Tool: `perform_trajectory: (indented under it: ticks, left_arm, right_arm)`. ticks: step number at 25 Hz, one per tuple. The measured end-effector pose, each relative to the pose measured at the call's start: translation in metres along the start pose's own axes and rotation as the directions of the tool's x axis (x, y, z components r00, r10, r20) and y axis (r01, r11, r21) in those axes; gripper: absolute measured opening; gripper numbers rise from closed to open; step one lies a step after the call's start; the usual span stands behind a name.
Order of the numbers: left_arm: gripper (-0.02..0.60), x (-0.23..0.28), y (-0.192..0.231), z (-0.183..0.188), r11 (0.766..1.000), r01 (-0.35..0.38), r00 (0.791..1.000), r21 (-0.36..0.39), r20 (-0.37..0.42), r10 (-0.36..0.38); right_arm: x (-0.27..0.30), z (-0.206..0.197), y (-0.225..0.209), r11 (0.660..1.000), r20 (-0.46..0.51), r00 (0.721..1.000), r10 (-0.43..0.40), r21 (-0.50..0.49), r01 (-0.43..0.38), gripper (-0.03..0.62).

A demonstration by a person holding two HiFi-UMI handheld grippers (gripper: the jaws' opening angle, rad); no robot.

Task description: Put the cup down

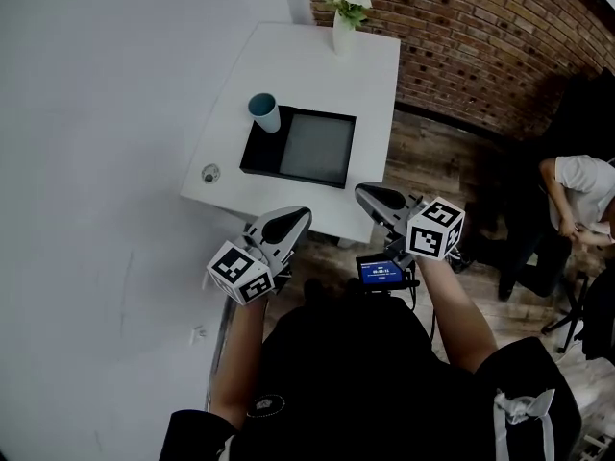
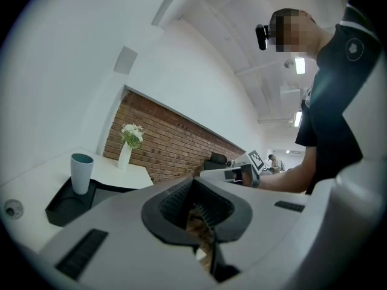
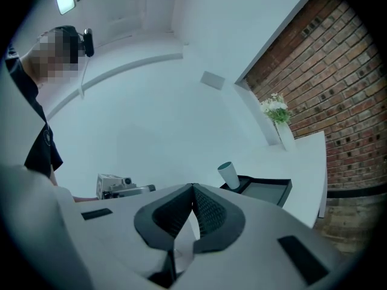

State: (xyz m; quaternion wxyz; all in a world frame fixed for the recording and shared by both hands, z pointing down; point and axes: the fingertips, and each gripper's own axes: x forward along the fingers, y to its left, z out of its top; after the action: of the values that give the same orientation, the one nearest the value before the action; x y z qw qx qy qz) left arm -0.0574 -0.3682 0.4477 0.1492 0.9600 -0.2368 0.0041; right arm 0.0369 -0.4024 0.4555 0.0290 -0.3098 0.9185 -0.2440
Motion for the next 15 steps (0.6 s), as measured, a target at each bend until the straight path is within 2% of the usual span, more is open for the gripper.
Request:
perform_trajectory:
  ticks: [15]
  left_arm:
    - [0.008, -0.004, 0.002, -0.003, 0.999, -0.027, 1.0, -0.022, 0.011, 0.027]
  right_arm:
    - [0.019, 0.004, 0.009, 0.996, -0.03, 1.0, 0.002, -0.084, -0.005, 0.012]
